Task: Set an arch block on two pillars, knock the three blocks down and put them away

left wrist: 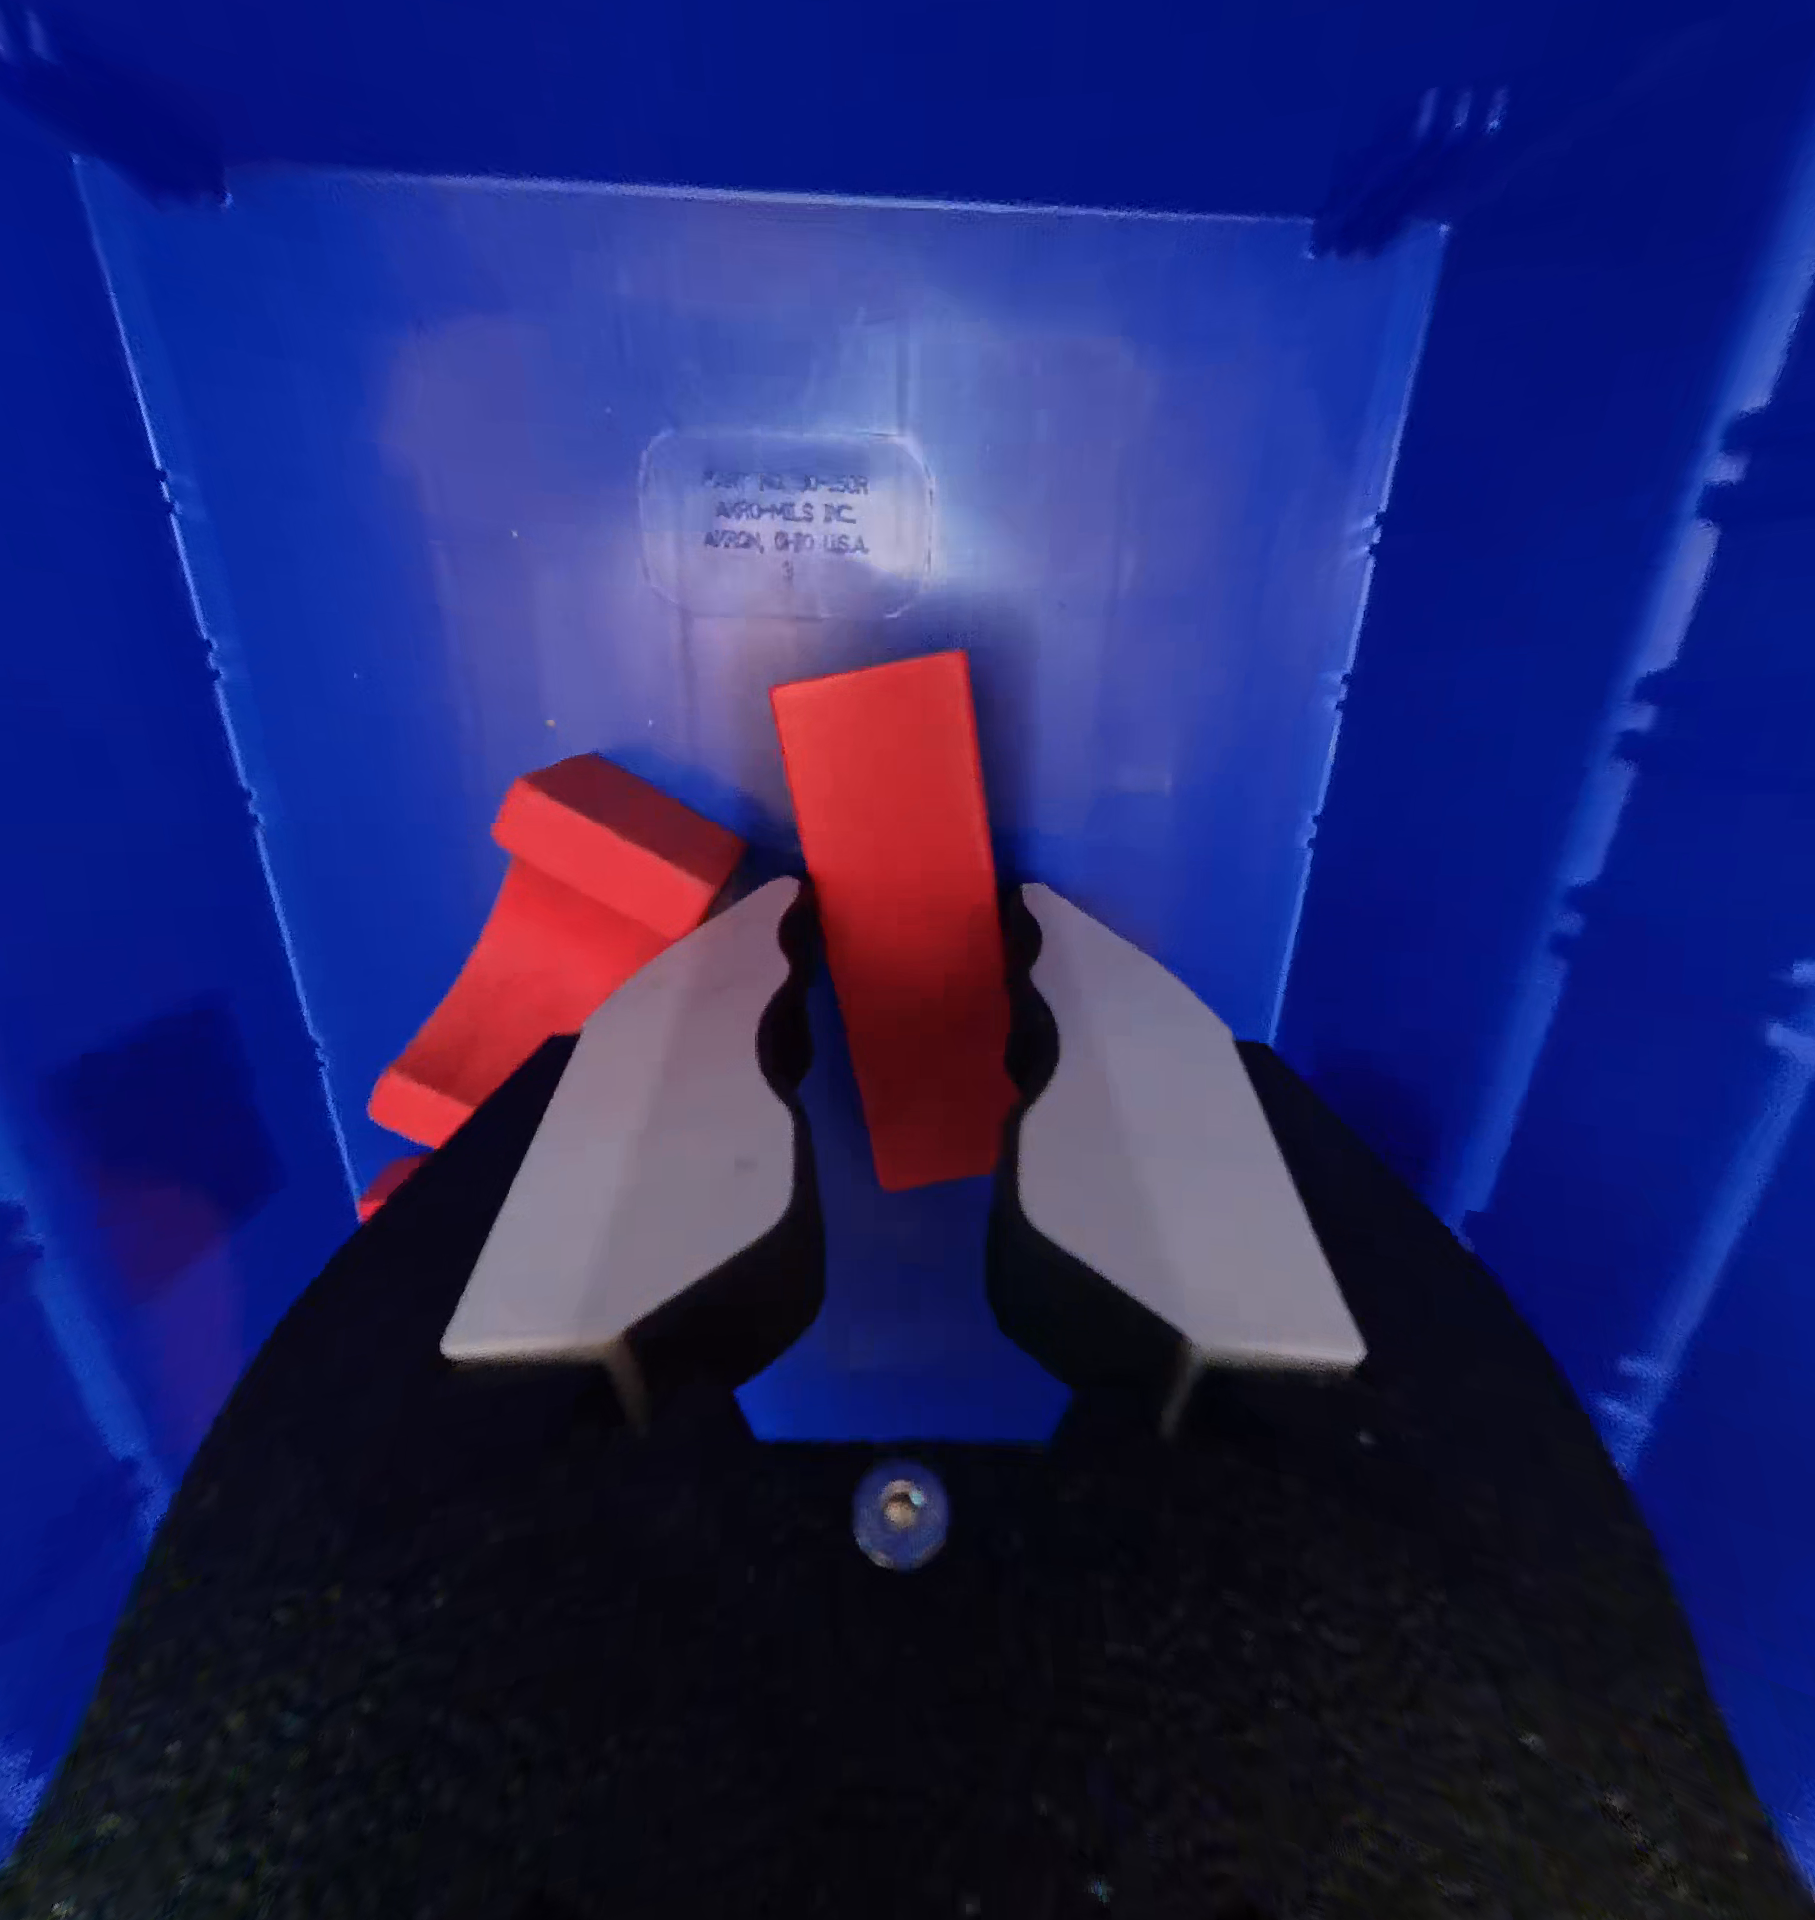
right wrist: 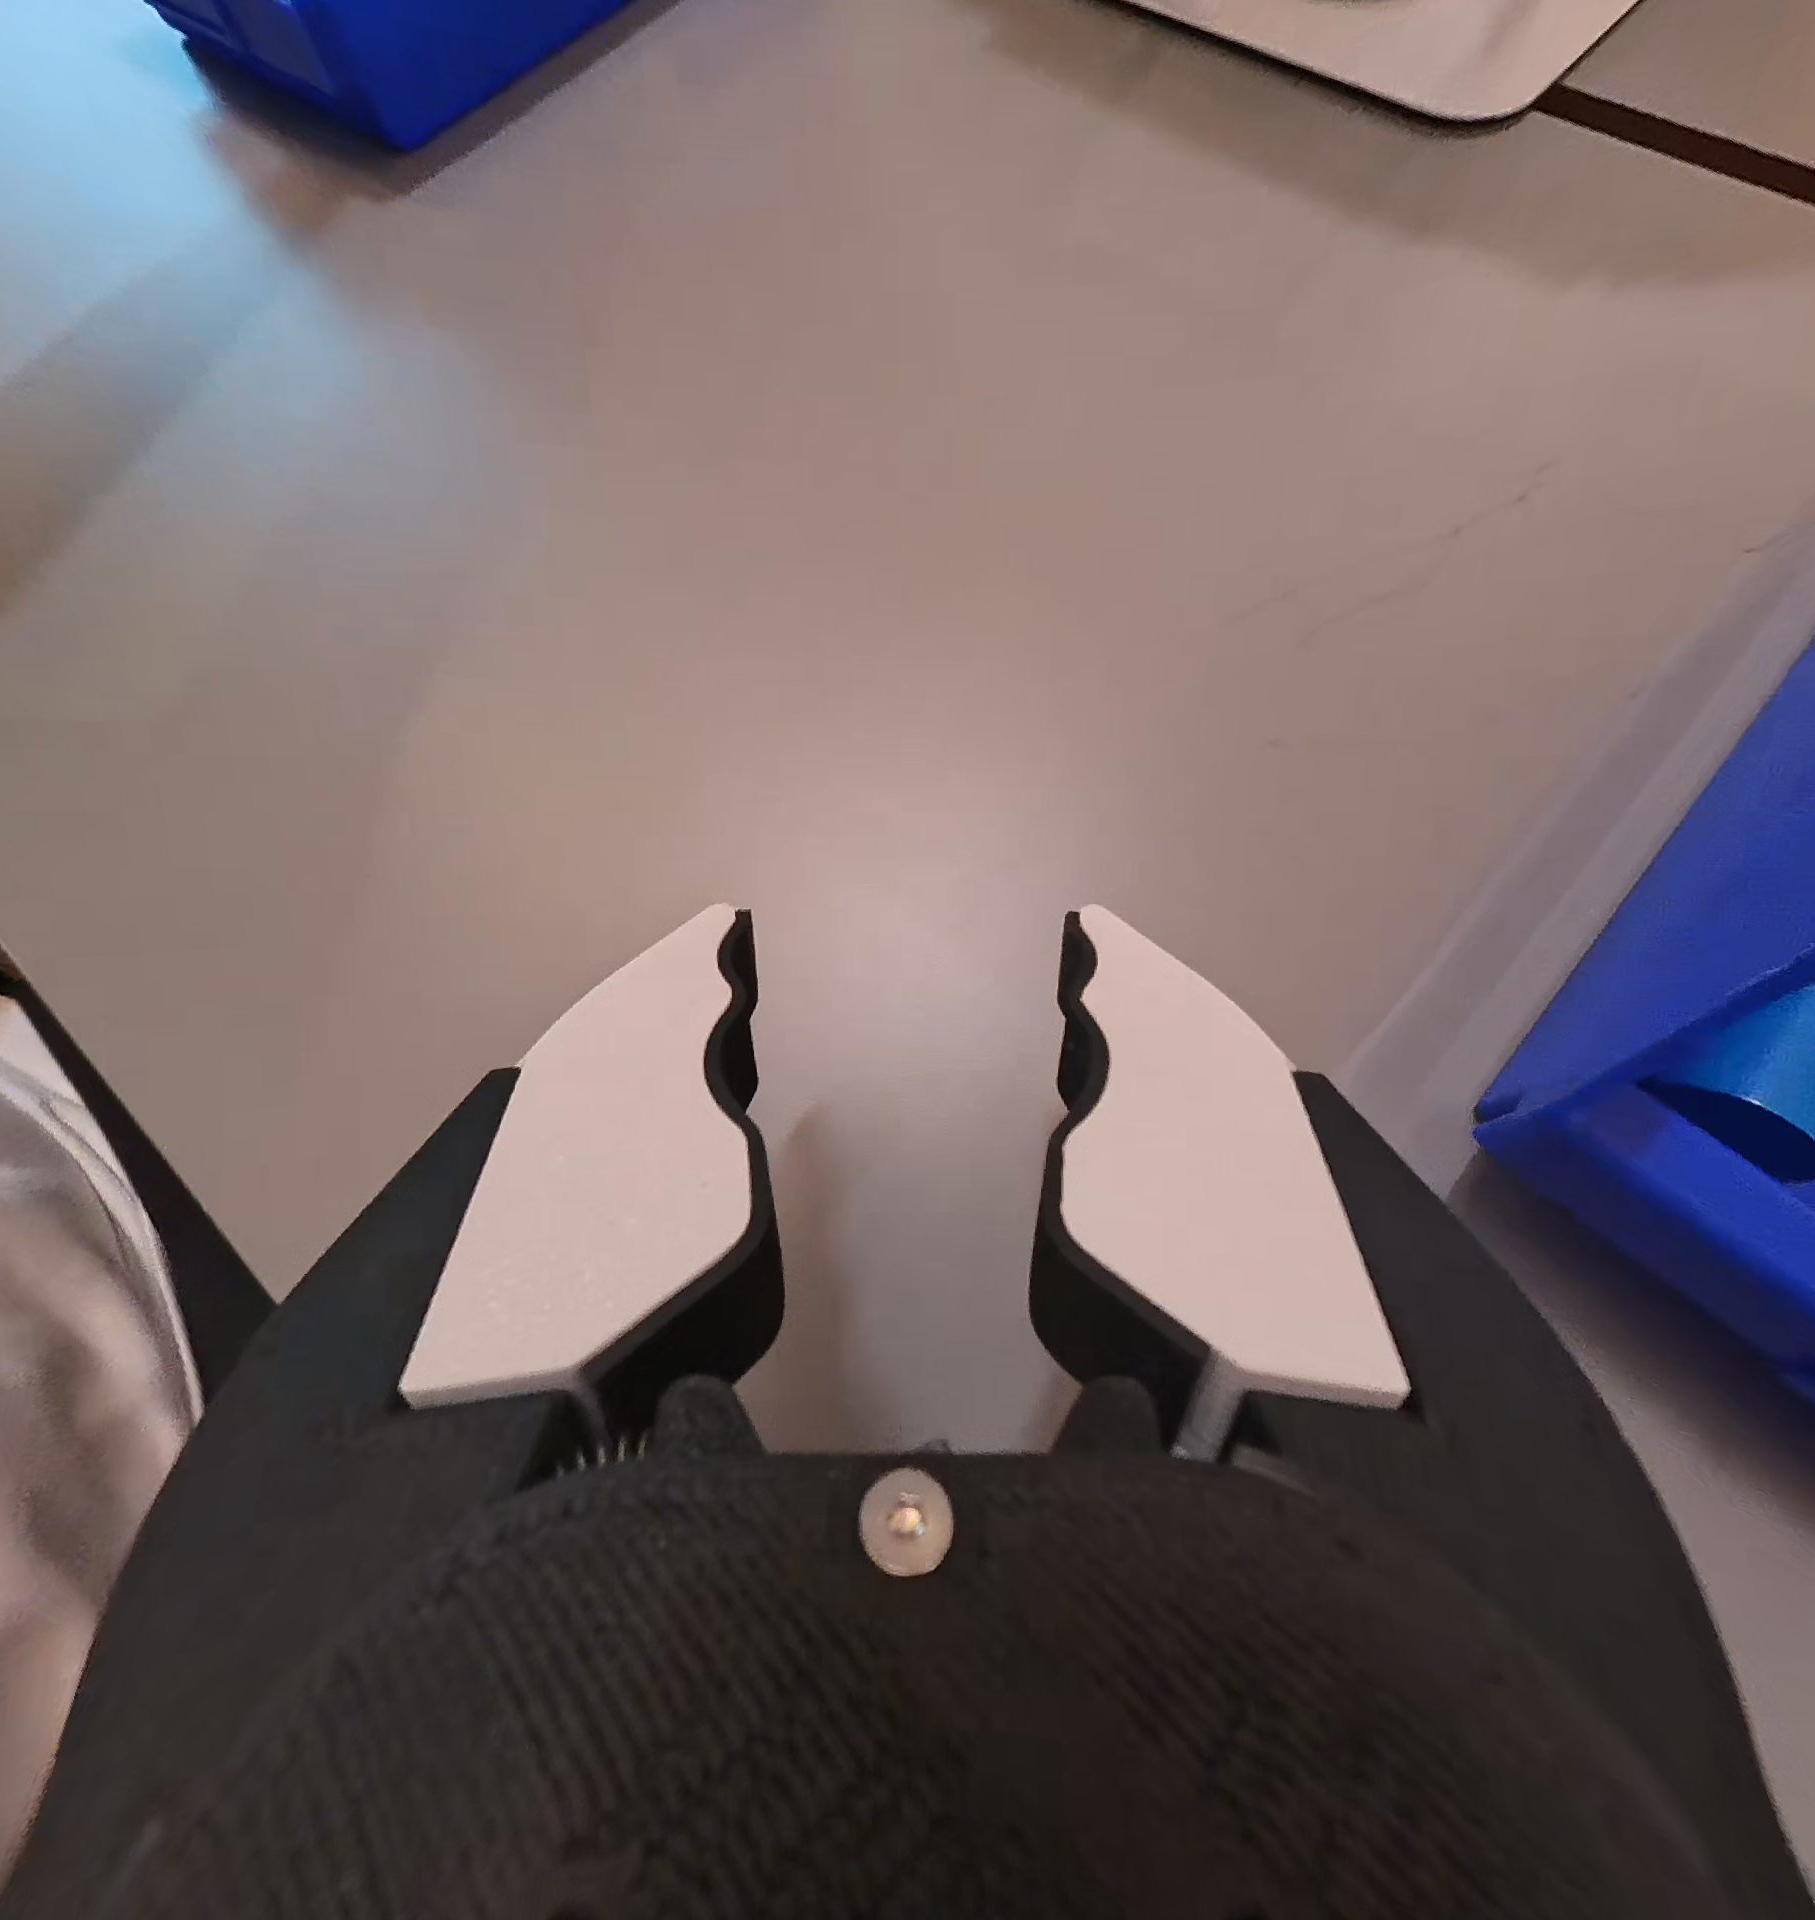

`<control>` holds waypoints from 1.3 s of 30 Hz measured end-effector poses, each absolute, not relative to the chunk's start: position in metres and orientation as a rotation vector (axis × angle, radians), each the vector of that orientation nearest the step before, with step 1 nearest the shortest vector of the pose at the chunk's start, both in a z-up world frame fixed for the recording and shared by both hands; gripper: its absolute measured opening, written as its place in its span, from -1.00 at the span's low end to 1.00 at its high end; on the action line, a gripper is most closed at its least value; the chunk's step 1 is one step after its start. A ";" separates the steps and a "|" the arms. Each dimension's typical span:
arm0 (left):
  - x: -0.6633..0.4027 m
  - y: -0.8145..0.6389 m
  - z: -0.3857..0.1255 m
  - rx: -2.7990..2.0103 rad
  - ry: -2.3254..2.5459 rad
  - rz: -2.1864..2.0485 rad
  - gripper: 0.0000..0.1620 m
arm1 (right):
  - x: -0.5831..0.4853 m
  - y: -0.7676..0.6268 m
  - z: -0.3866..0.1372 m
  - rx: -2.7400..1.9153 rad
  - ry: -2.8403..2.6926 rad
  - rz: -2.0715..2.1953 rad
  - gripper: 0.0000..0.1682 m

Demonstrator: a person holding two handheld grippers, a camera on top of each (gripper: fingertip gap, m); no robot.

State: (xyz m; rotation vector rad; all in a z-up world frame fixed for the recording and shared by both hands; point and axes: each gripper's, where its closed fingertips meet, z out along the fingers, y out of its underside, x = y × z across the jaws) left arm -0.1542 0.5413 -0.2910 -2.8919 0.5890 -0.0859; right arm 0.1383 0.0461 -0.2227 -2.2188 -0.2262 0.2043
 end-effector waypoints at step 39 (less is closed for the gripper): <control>0.001 0.171 -0.082 -0.882 1.626 -1.529 -0.59 | 0.013 0.160 -0.049 -1.474 -0.724 0.688 -0.31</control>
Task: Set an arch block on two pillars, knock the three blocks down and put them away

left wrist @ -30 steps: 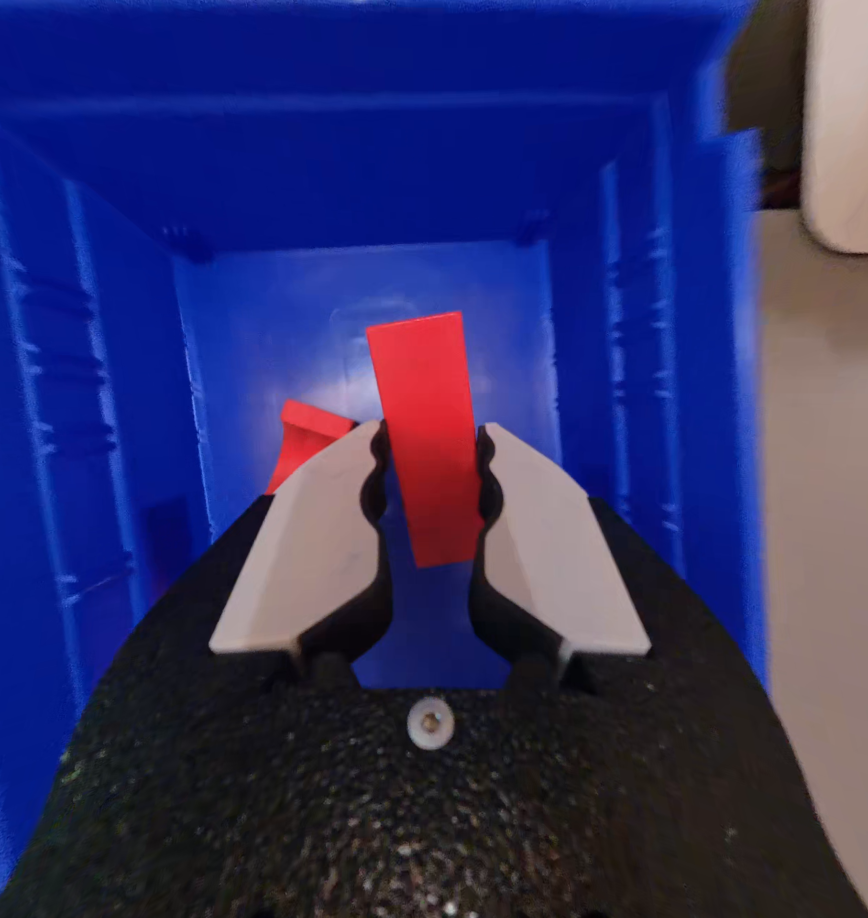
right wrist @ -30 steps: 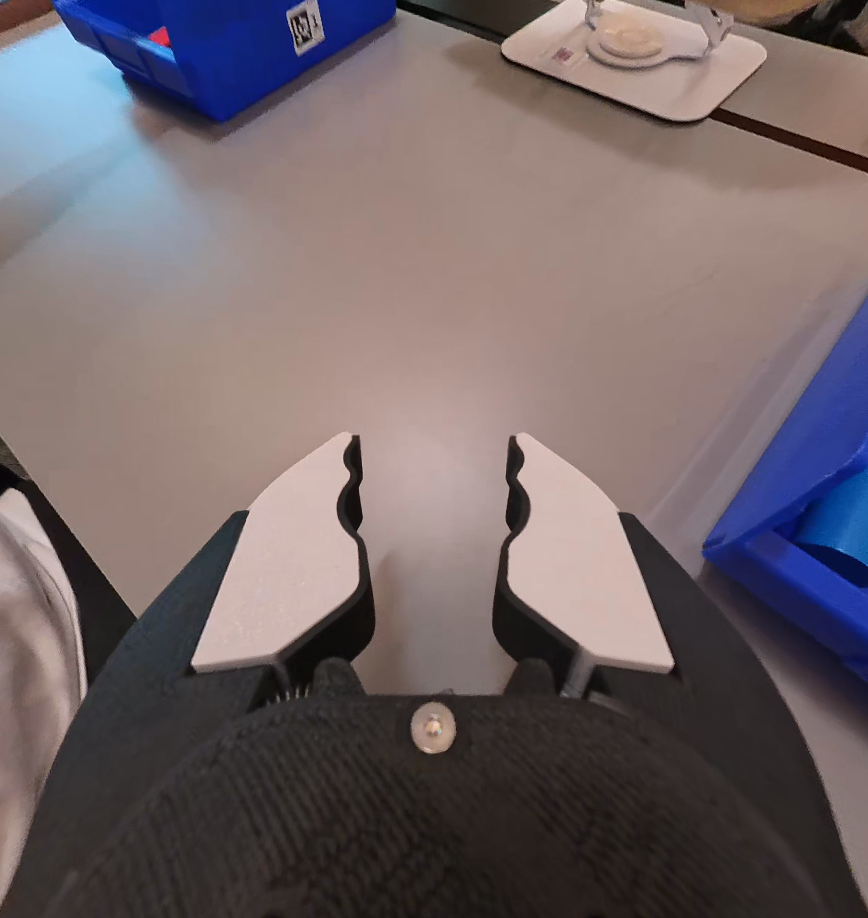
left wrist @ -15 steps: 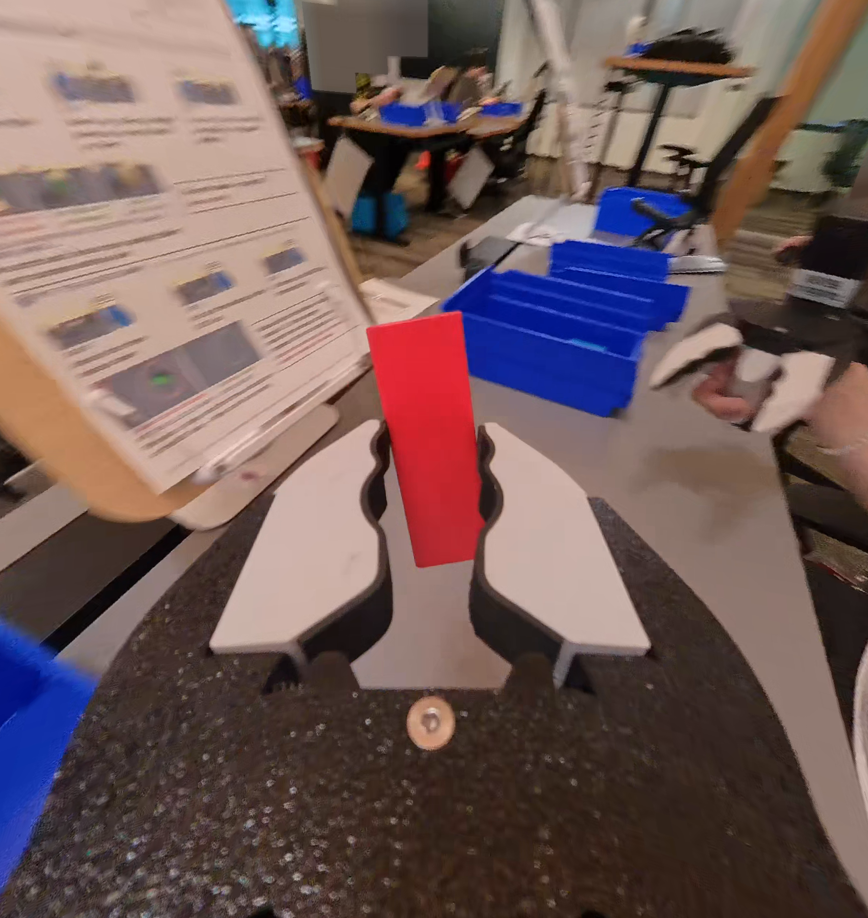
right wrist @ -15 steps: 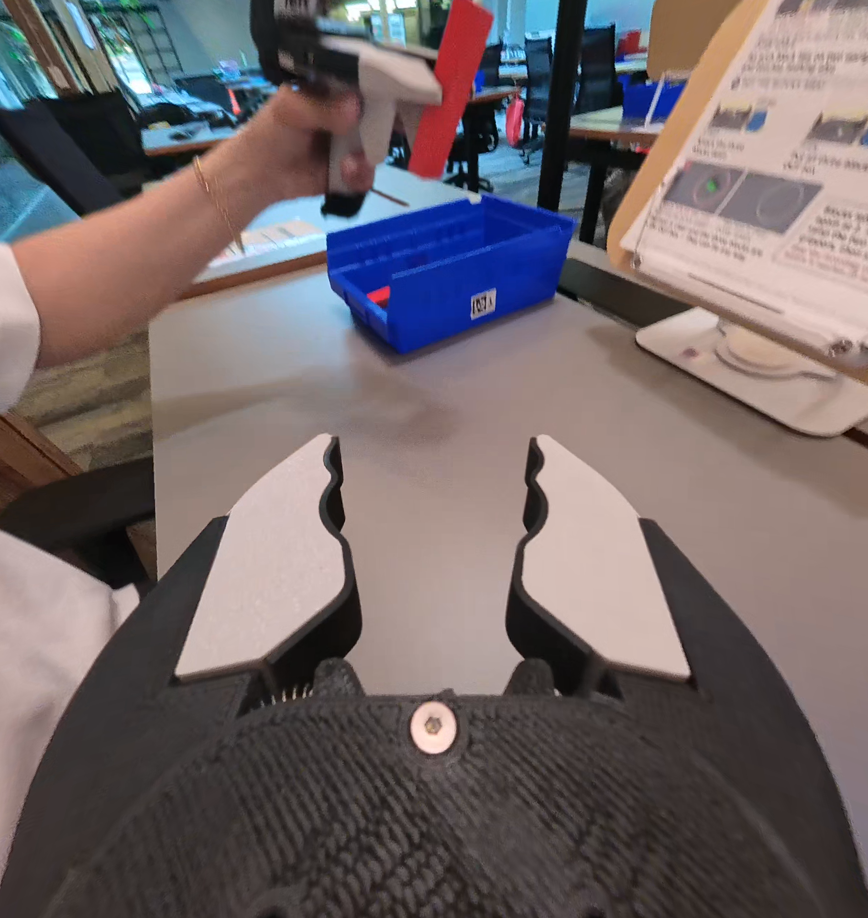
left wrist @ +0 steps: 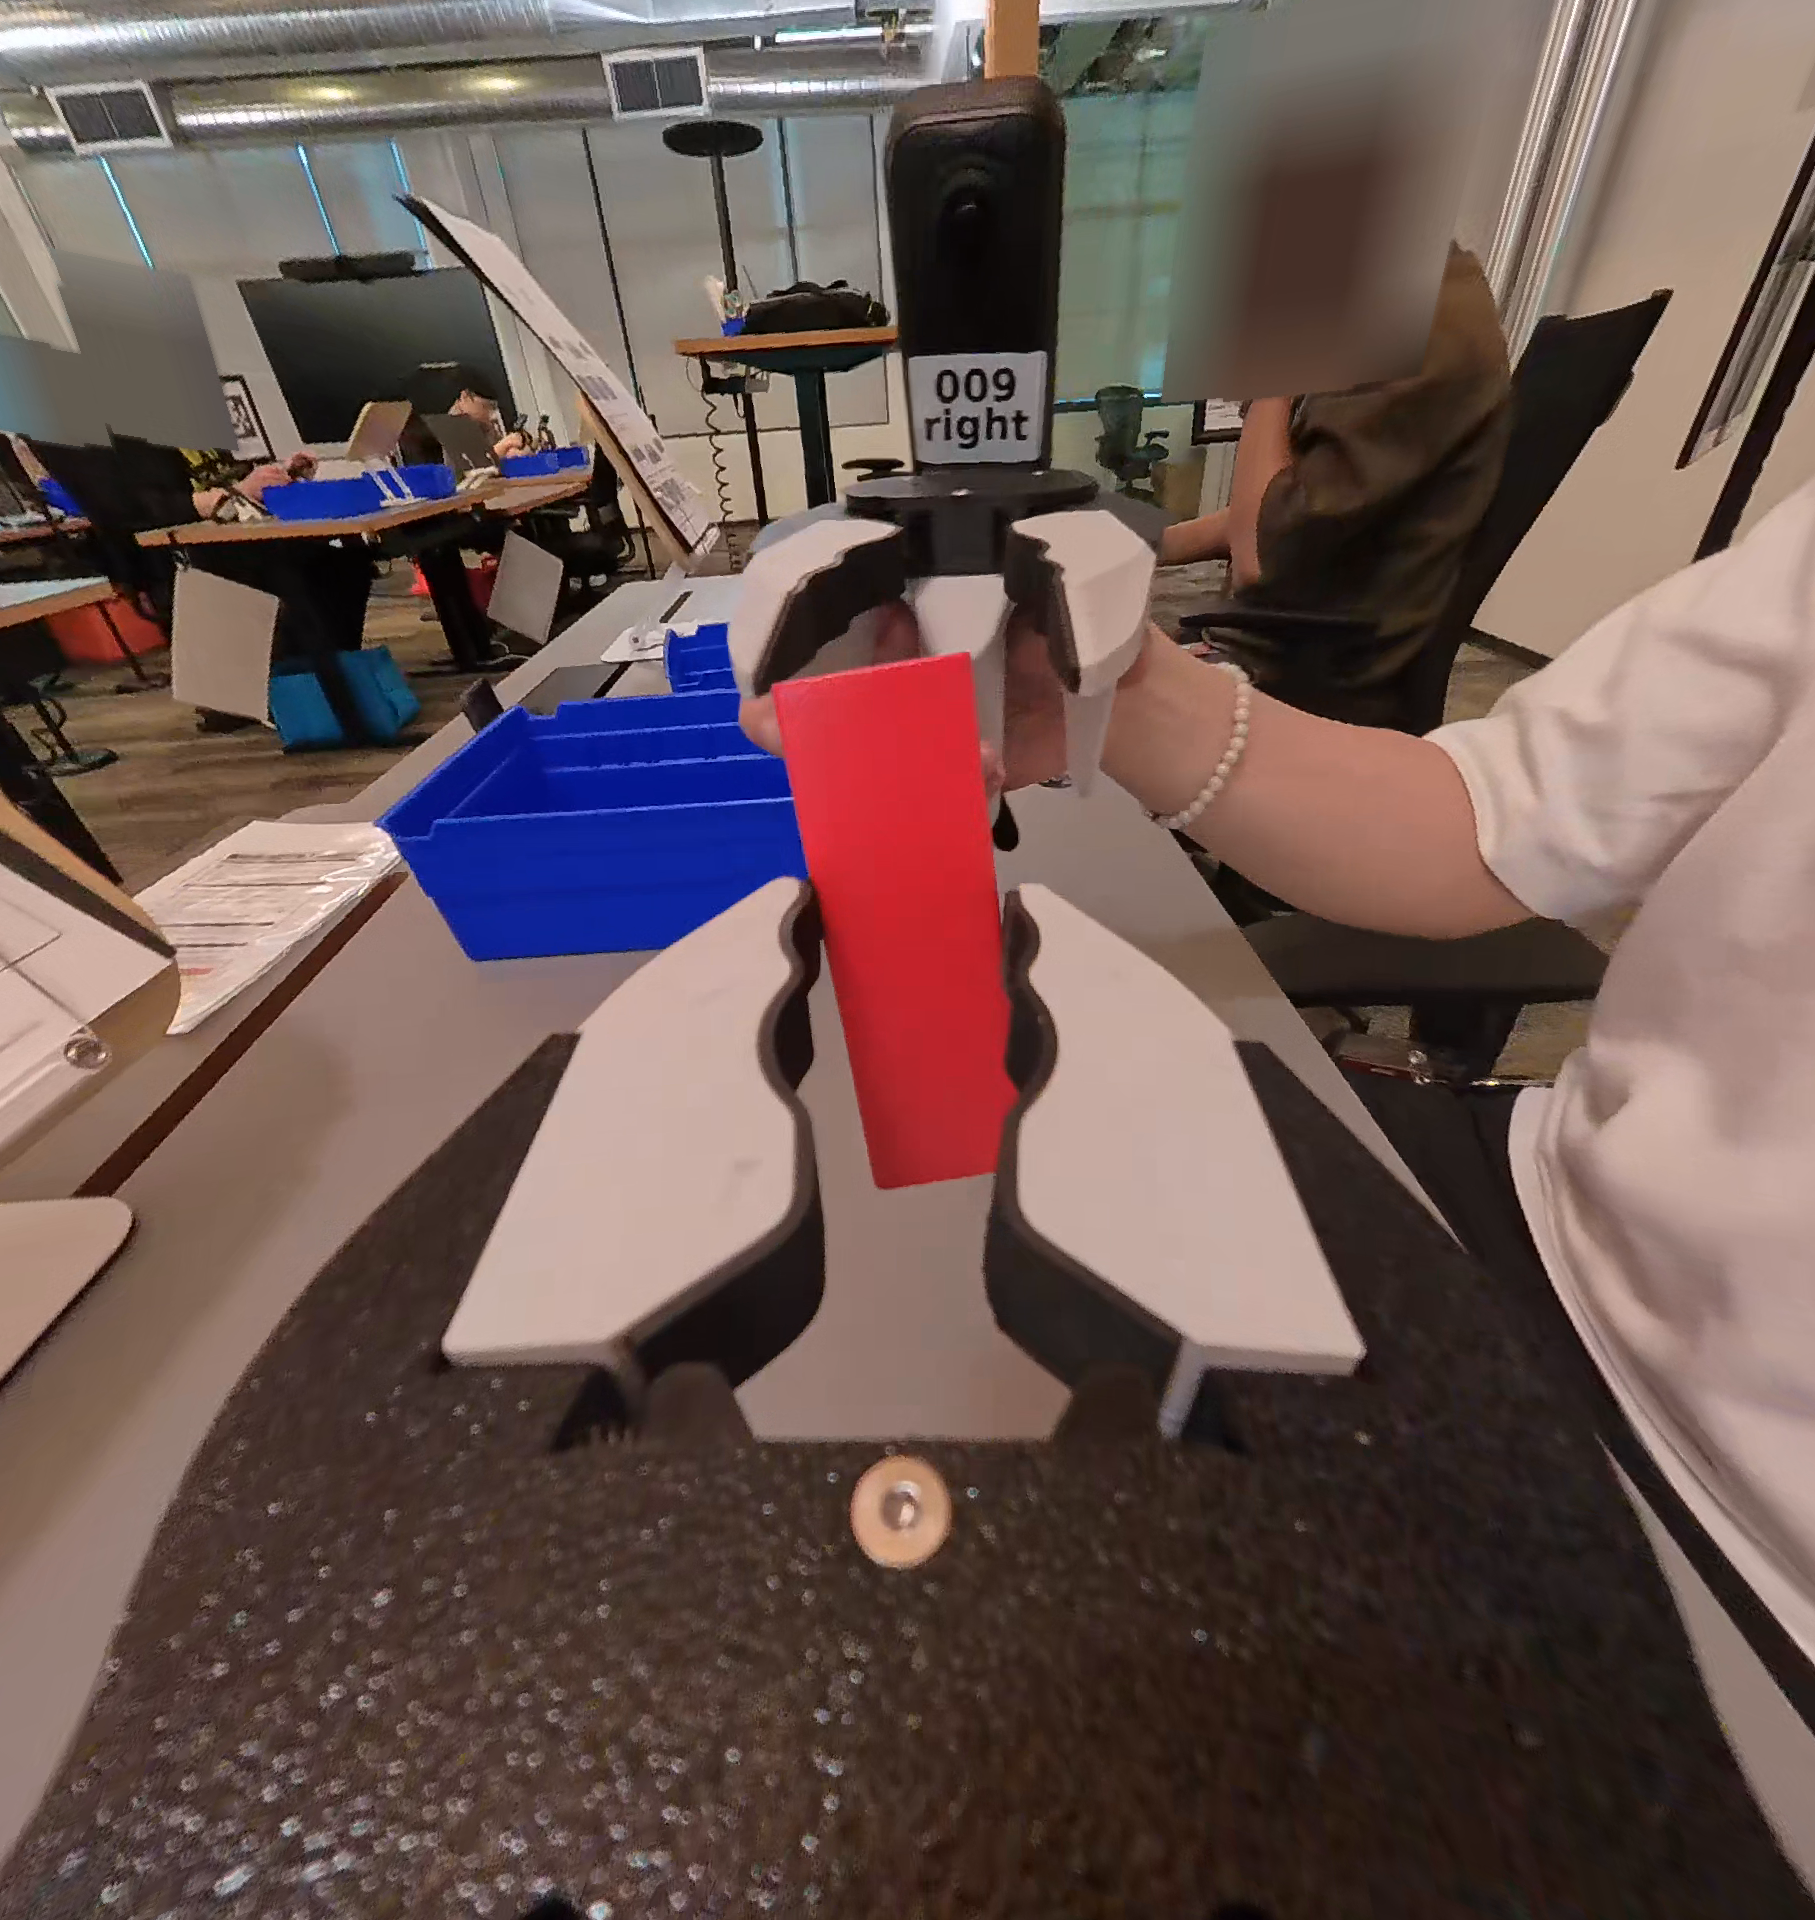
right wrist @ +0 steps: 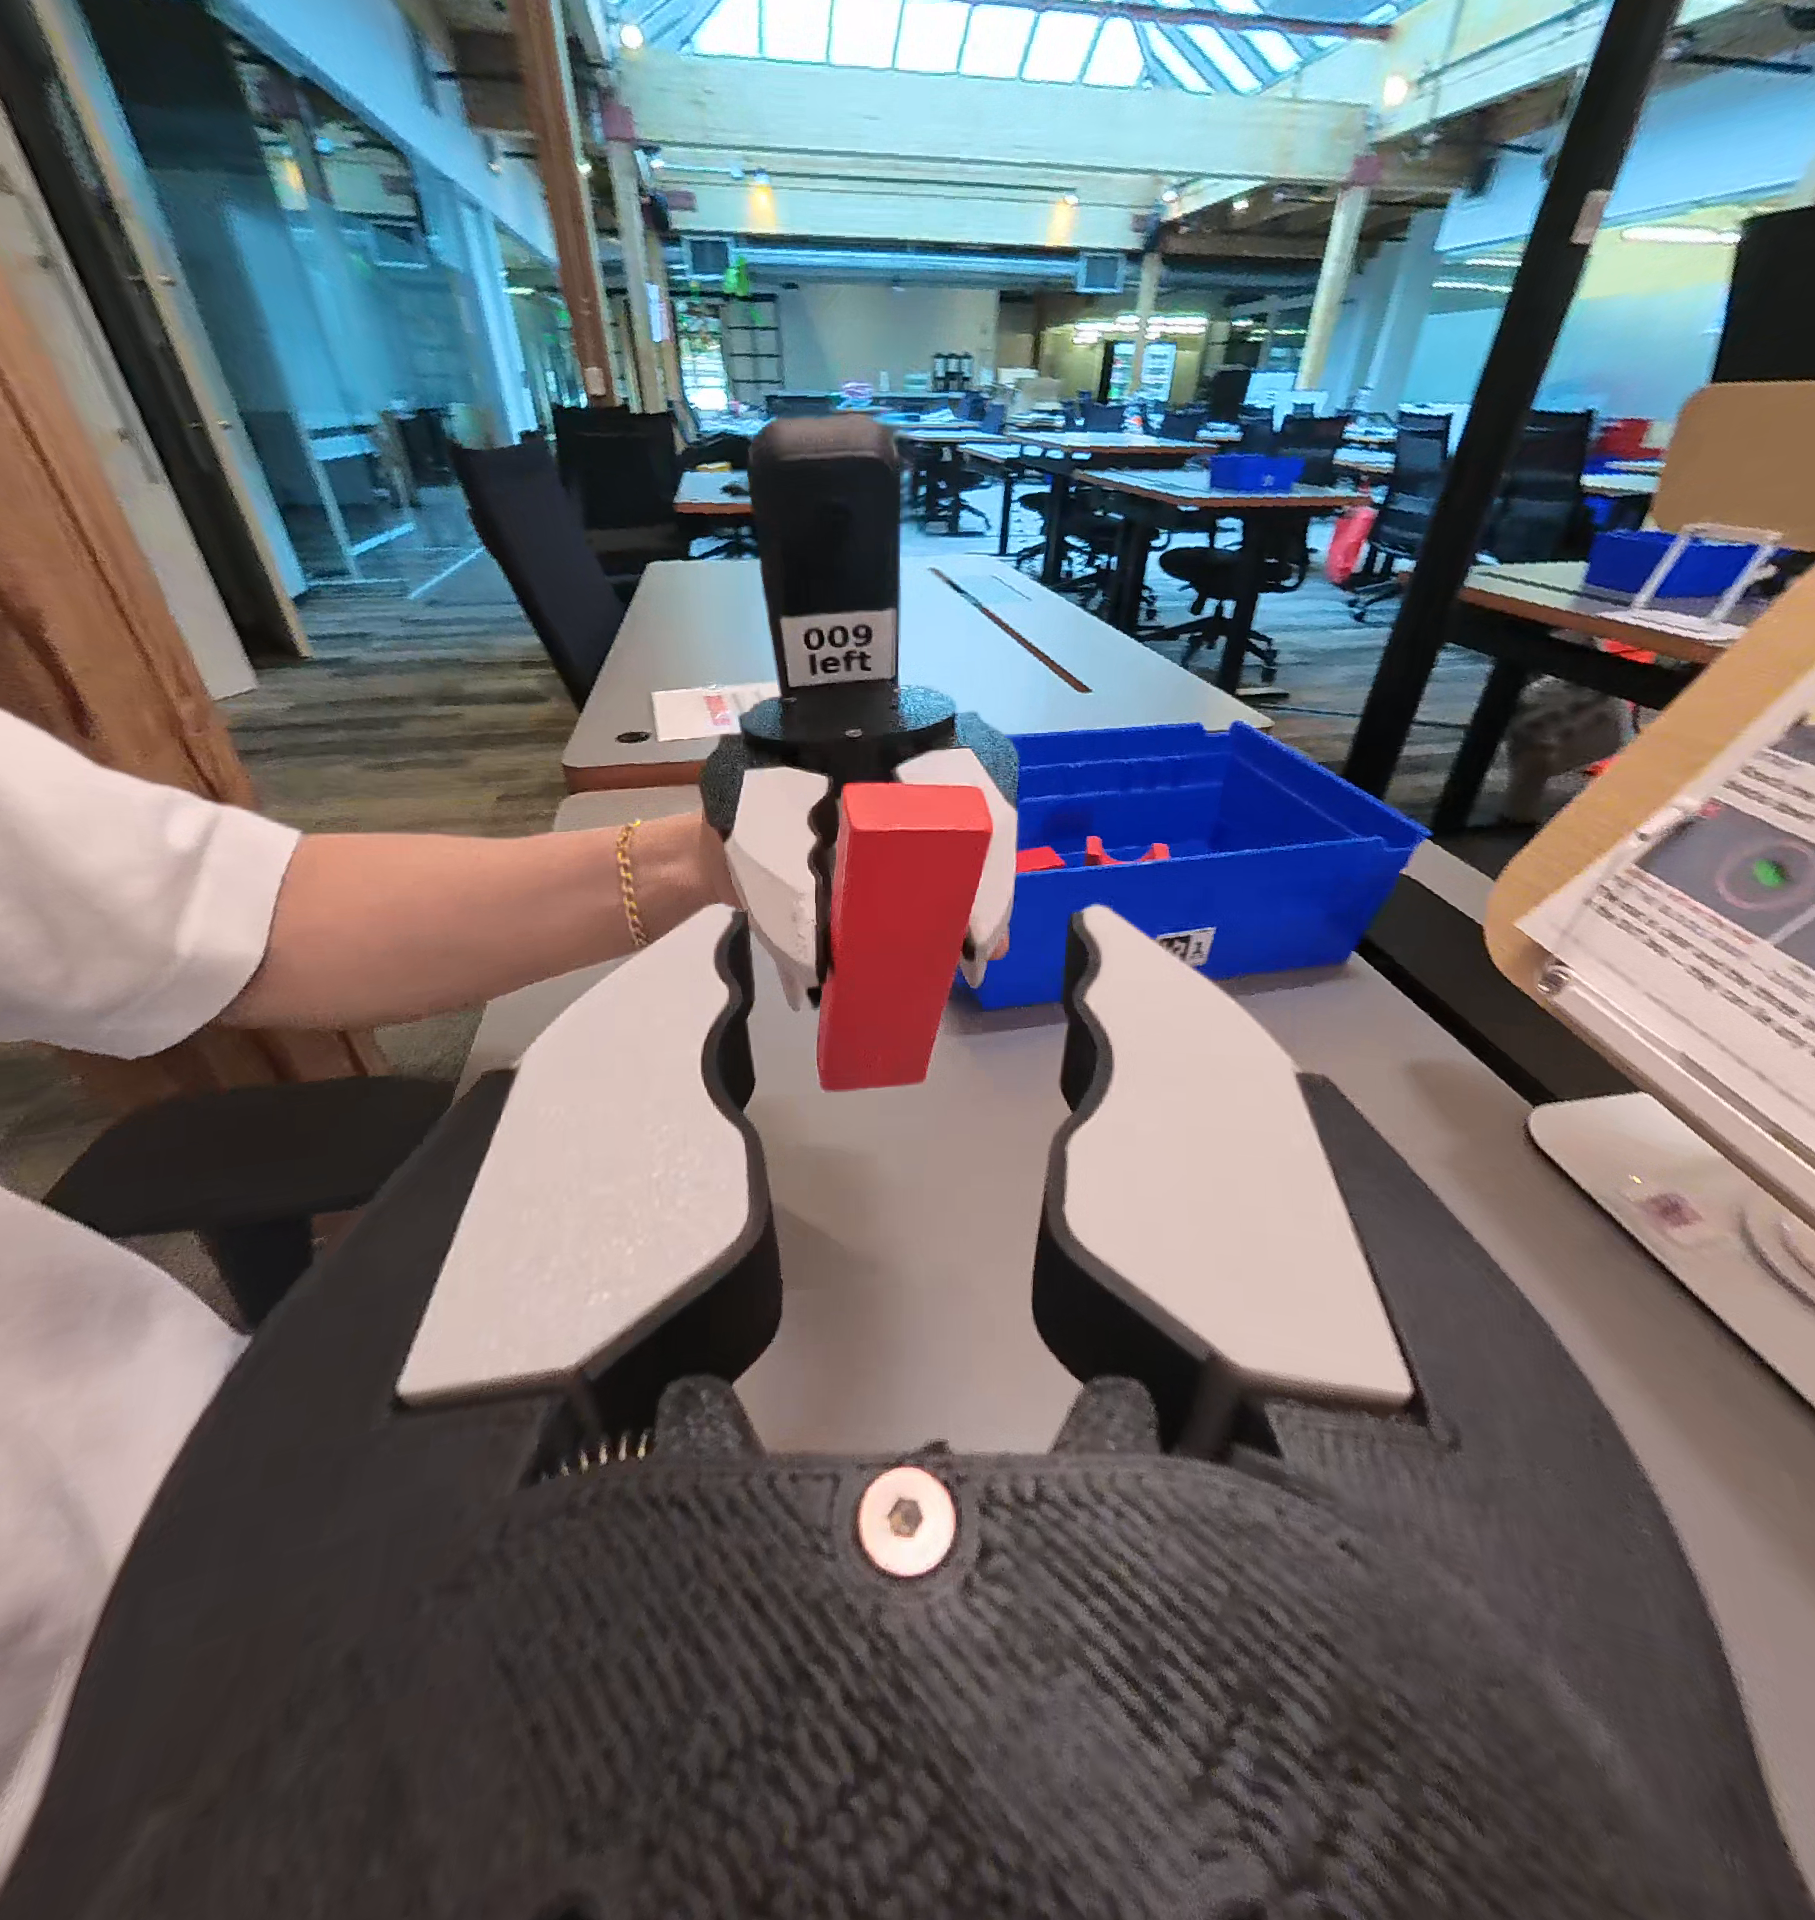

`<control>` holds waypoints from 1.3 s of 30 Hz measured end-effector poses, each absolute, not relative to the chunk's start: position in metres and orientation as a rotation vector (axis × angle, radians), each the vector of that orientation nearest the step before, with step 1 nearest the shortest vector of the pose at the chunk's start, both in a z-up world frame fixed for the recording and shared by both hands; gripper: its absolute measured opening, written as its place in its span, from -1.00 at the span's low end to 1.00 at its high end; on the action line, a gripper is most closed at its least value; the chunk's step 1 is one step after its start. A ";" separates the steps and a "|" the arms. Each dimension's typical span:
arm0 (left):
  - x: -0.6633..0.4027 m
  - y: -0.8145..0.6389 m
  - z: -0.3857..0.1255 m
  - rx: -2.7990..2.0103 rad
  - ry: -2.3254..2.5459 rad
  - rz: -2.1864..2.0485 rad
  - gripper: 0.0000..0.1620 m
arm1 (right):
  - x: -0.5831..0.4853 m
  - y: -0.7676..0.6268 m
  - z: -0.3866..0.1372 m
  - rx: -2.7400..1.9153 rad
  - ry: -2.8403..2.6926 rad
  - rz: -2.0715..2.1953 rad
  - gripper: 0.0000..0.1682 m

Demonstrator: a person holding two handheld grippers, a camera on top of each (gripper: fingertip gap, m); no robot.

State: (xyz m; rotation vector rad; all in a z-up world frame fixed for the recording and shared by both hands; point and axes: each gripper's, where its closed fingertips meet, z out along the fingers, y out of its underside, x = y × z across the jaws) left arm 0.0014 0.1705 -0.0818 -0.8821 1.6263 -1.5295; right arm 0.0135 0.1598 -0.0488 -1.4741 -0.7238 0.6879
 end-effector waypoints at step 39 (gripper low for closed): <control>-0.022 0.178 -0.131 -1.162 1.451 -1.277 -0.20 | 0.124 0.244 -0.132 -1.650 -0.936 0.626 -0.63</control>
